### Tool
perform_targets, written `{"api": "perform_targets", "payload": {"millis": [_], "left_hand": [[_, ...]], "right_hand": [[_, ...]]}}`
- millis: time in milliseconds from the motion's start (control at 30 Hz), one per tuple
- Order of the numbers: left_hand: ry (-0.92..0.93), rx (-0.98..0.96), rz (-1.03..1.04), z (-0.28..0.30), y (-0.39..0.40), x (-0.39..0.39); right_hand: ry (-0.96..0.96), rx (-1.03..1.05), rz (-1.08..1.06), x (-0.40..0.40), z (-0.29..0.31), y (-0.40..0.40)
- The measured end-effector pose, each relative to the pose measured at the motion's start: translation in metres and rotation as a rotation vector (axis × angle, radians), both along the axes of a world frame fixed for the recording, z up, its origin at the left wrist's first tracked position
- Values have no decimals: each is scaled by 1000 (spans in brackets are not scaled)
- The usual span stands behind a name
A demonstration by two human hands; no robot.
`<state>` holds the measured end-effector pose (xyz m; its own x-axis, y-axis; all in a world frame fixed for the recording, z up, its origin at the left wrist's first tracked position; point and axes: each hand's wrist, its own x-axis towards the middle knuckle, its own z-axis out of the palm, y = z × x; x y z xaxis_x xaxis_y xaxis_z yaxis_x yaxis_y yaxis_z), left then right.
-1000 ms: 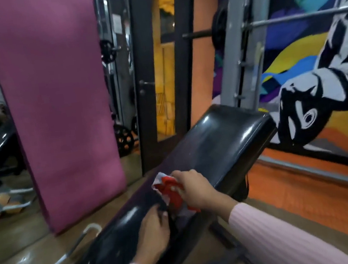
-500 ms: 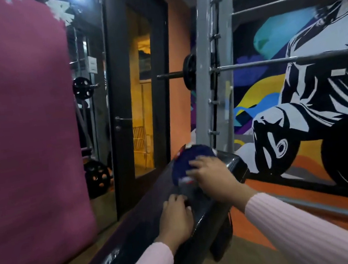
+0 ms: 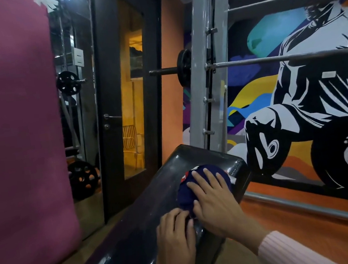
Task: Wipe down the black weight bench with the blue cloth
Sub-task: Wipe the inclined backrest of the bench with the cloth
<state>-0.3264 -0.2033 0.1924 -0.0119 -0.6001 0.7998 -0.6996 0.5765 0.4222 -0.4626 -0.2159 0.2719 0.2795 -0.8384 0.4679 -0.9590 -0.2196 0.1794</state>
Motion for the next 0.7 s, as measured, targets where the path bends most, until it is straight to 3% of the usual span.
{"api": "perform_targets", "payload": {"millis": [100, 300, 400, 533, 700], "left_hand": [[27, -33, -2, -2, -3, -1], [-180, 105, -18, 18, -5, -2], [-35, 191, -79, 34, -14, -11], [104, 228, -80, 43, -20, -18], [-48, 271, -35, 55, -36, -17]], "right_hand": [[1, -6, -9, -8, 11, -2], [-60, 34, -142, -18, 43, -28], [-23, 113, -152, -9, 53, -45], [79, 155, 3, -11, 43, -36], [12, 179, 126, -49, 59, -23]]}}
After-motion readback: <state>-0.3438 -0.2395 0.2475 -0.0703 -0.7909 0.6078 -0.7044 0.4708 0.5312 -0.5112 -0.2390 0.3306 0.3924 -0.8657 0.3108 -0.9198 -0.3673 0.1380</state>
